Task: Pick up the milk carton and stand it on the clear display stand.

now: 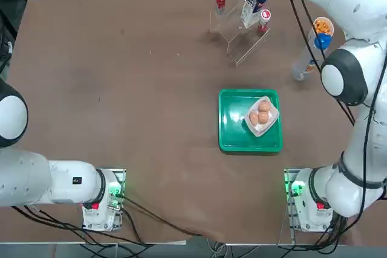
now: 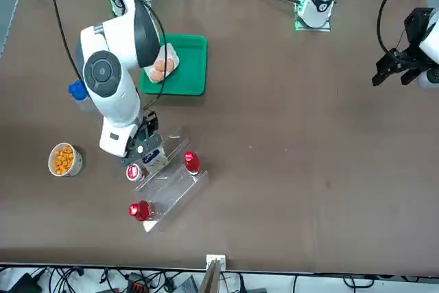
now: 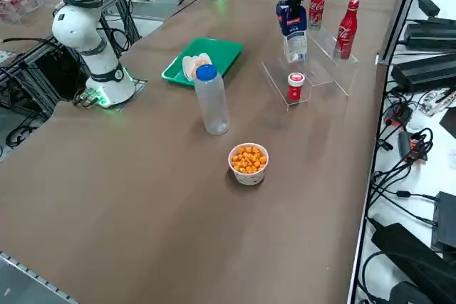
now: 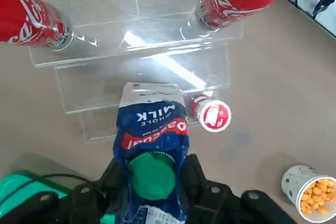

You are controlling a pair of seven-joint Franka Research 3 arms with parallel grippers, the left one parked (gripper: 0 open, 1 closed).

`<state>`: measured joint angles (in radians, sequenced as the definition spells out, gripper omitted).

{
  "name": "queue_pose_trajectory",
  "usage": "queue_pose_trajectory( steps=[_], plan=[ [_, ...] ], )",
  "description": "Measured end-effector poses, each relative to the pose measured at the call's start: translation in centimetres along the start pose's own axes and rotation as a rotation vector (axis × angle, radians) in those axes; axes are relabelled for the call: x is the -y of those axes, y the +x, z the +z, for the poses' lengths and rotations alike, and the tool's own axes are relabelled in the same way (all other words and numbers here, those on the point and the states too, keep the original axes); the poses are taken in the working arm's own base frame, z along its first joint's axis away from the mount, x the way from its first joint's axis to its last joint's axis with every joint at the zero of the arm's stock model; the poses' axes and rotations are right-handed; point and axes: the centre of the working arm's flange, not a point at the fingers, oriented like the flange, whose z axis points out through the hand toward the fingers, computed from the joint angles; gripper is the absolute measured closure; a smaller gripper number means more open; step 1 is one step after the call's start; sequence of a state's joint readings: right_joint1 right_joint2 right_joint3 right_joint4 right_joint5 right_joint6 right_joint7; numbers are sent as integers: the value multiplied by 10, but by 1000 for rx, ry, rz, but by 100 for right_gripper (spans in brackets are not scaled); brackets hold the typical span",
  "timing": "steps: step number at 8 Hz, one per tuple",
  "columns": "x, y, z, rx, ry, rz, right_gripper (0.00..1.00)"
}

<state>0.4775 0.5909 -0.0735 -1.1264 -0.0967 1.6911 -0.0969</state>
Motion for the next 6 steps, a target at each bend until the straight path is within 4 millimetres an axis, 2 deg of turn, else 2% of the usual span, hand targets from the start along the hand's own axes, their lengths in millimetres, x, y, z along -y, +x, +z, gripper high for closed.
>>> queue_pose_trajectory(
  steps=[3, 6],
  plan=[
    [10, 8, 14, -9, -2, -15, 51],
    [11, 13, 18, -29, -5, -16, 50]
  ],
)
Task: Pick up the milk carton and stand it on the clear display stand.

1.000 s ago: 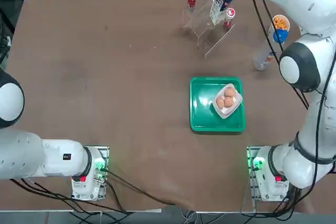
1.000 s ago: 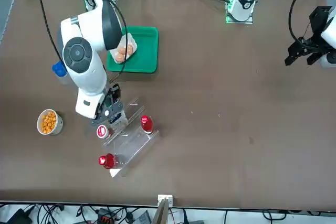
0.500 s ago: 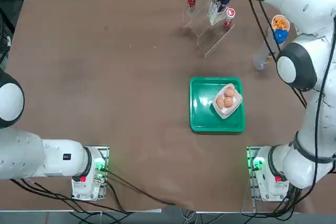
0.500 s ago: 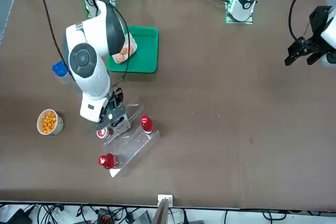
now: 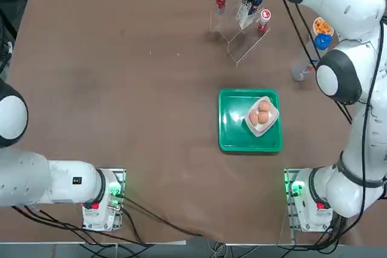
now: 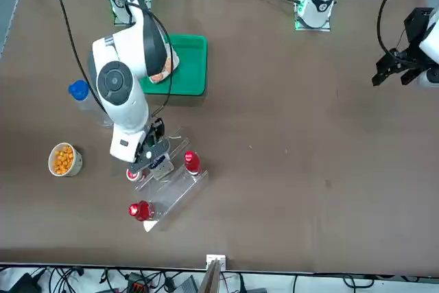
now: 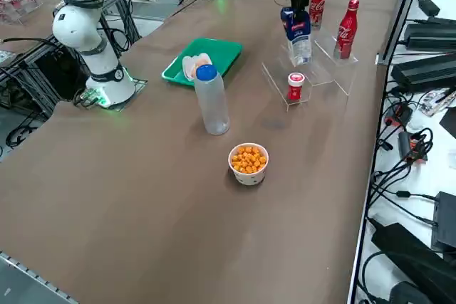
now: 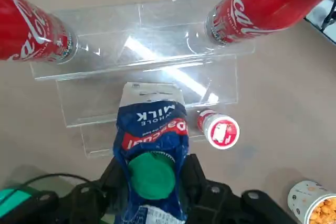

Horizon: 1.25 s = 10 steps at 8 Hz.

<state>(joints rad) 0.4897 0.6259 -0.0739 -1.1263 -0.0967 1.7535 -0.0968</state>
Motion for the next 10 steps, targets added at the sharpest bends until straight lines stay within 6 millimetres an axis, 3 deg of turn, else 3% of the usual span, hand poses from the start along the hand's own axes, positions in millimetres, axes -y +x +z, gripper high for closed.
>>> queue_pose_trajectory(
  steps=[7, 10],
  plan=[
    [1, 7, 2, -45, -5, -1, 47],
    [2, 12, 11, -60, -8, -2, 3]
  ],
)
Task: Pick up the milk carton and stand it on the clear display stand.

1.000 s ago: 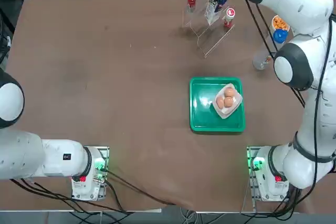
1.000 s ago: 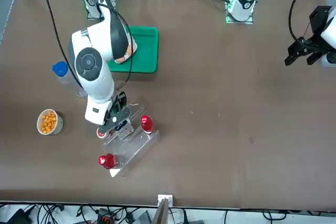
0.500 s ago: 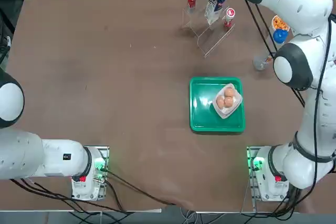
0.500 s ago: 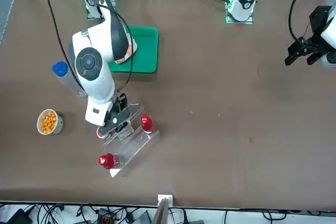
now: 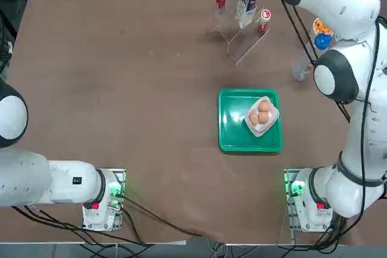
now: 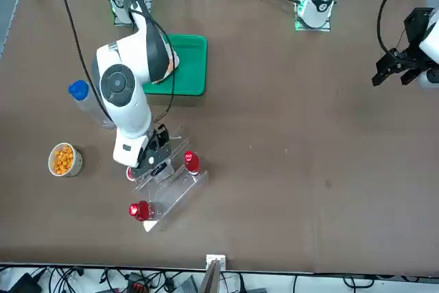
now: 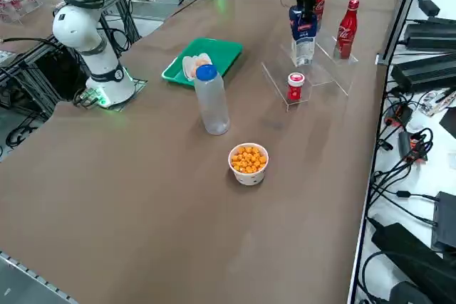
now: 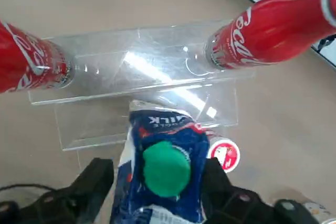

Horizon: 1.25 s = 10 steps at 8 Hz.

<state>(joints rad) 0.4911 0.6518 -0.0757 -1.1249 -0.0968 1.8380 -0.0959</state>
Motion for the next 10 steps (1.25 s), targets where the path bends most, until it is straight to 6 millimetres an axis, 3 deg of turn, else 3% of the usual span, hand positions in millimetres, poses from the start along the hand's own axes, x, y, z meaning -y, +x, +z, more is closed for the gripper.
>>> queue_pose_trajectory(
  steps=[10],
  plan=[
    [-10, 11, -9, -107, -23, 17, 0]
  ],
)
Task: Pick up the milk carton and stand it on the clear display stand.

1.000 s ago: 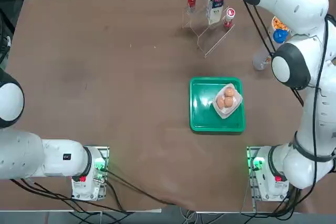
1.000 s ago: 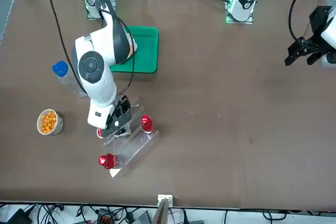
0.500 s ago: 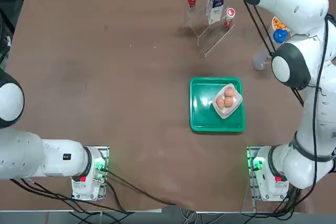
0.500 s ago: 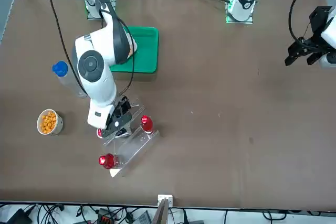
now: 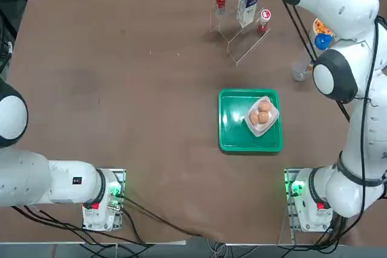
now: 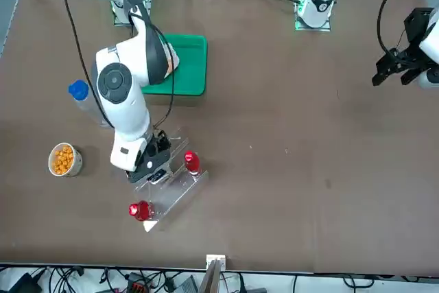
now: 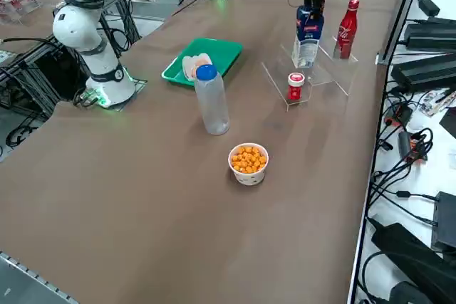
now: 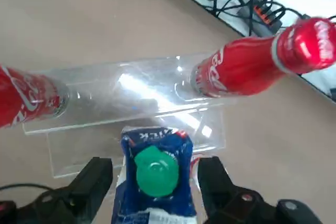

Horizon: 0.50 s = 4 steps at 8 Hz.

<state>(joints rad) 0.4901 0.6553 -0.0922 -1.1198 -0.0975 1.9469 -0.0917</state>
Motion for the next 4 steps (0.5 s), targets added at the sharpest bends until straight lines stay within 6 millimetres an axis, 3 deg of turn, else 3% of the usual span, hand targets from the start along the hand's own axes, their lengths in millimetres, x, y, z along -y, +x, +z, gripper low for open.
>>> queue_pose_trajectory(
  steps=[4],
  plan=[
    [-4, 7, -8, -68, -10, 29, 0]
  ],
)
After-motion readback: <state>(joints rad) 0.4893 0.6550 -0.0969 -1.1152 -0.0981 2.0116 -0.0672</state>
